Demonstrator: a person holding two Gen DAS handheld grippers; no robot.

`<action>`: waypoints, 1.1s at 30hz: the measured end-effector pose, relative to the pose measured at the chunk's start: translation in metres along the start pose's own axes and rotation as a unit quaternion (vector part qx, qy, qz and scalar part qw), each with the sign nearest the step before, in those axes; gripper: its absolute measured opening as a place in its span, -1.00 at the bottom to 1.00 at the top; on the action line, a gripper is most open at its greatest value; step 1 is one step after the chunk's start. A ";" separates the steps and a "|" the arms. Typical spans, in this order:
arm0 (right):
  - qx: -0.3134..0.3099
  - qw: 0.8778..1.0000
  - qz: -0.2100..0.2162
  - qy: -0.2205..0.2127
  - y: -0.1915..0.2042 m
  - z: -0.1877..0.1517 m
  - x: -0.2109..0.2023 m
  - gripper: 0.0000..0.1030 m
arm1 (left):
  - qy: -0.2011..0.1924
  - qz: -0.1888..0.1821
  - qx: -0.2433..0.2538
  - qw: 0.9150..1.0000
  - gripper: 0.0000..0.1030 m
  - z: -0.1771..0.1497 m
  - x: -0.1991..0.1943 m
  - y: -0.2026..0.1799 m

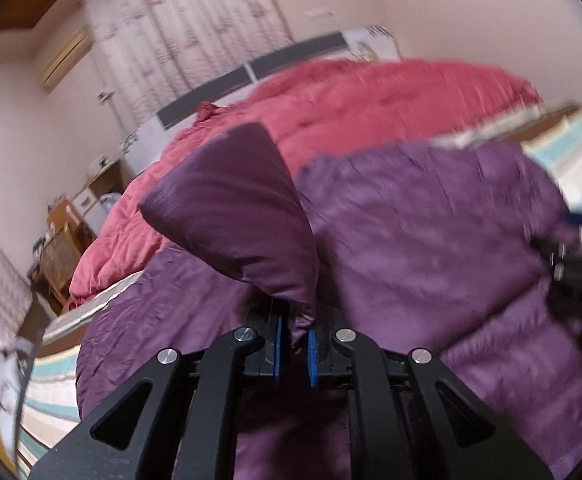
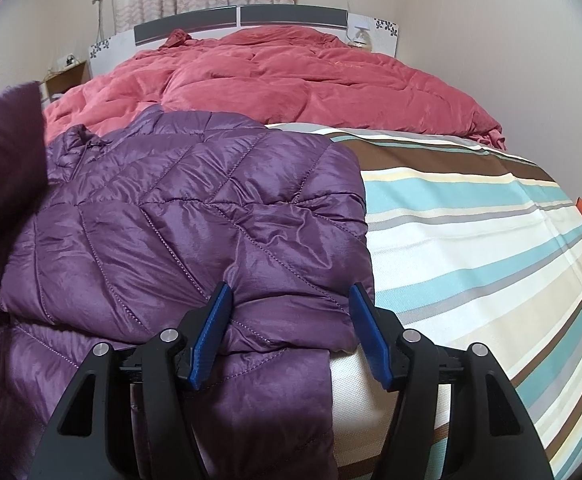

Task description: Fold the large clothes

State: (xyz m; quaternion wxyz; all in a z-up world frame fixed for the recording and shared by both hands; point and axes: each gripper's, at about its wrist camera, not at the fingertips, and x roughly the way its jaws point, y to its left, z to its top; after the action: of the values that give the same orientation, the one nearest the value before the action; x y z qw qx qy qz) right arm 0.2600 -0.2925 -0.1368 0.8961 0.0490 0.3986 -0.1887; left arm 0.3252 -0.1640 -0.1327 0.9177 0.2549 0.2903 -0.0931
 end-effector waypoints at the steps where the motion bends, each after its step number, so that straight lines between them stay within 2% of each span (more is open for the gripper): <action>1: 0.001 1.000 0.000 0.000 0.000 0.000 0.000 0.18 | 0.004 -0.002 0.014 1.000 -0.74 -0.002 0.001 -0.004; 2: 0.001 1.000 0.001 0.000 0.000 0.000 0.000 0.18 | 0.006 -0.002 0.029 1.000 -0.72 -0.005 0.000 -0.010; 3: 0.001 1.000 0.001 0.000 0.000 0.000 0.000 0.18 | 0.007 -0.004 0.037 0.999 -0.59 -0.003 -0.001 -0.014; 4: 0.002 1.000 0.002 0.000 -0.001 0.000 0.000 0.18 | 0.012 -0.014 0.055 0.998 -0.36 -0.004 -0.001 -0.020; 8: 0.003 1.000 0.003 0.000 -0.001 0.000 0.001 0.18 | 0.014 -0.007 0.086 0.996 -0.31 -0.004 -0.007 -0.035; 9: 0.004 1.000 0.003 0.000 -0.001 0.000 0.001 0.18 | 0.011 -0.008 0.087 0.996 -0.22 -0.004 -0.010 -0.035; 11: 0.004 1.000 0.003 0.001 0.000 0.000 0.001 0.18 | -0.011 -0.036 0.081 0.996 0.09 -0.005 -0.027 -0.032; 12: 0.004 1.000 0.003 0.000 0.000 0.000 0.001 0.18 | -0.020 -0.047 0.078 0.996 0.39 -0.006 -0.034 -0.034; 13: 0.003 1.000 0.002 -0.001 0.000 -0.001 0.001 0.18 | -0.034 -0.065 0.075 0.995 0.55 -0.008 -0.047 -0.031; 15: 0.001 1.000 -0.003 -0.005 0.001 -0.001 -0.001 0.18 | -0.046 -0.091 0.072 0.992 0.56 -0.014 -0.066 -0.029; 18: -0.002 0.999 -0.001 -0.038 0.001 -0.002 -0.015 0.18 | -0.052 -0.095 0.059 0.992 0.56 -0.027 -0.088 -0.020; 21: -0.022 0.997 0.016 -0.072 0.009 0.001 -0.035 0.18 | -0.052 -0.089 0.005 0.995 0.56 -0.038 -0.098 0.014; 24: -0.044 0.992 0.065 -0.095 0.029 0.011 -0.057 0.18 | -0.050 -0.069 -0.084 0.993 0.56 -0.044 -0.096 0.065; 26: -0.048 0.989 0.103 -0.097 0.045 0.021 -0.064 0.18 | -0.032 -0.039 -0.134 0.990 0.56 -0.051 -0.085 0.095; 28: -0.048 0.986 0.133 -0.087 0.058 0.028 -0.061 0.16 | 0.002 -0.015 -0.177 0.984 0.55 -0.060 -0.068 0.121; 29: -0.050 0.985 0.145 -0.081 0.065 0.030 -0.058 0.03 | 0.021 -0.007 -0.199 0.980 0.54 -0.066 -0.058 0.134; 30: -0.054 0.984 0.155 -0.070 0.074 0.032 -0.052 -0.01 | 0.040 -0.001 -0.218 0.975 0.53 -0.070 -0.048 0.146; 31: -0.063 0.984 0.155 -0.059 0.081 0.033 -0.045 -0.02 | 0.052 0.003 -0.233 0.971 0.53 -0.075 -0.041 0.155; 33: -0.085 0.988 0.126 -0.034 0.096 0.032 -0.029 -0.02 | 0.071 0.004 -0.247 0.966 0.53 -0.082 -0.024 0.165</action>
State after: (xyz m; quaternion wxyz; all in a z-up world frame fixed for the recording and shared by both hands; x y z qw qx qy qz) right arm 0.3009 -0.2032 -0.1000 0.9269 0.0161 0.3728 -0.0410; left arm 0.3182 0.0205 -0.1077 0.9295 0.0274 0.3678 0.0038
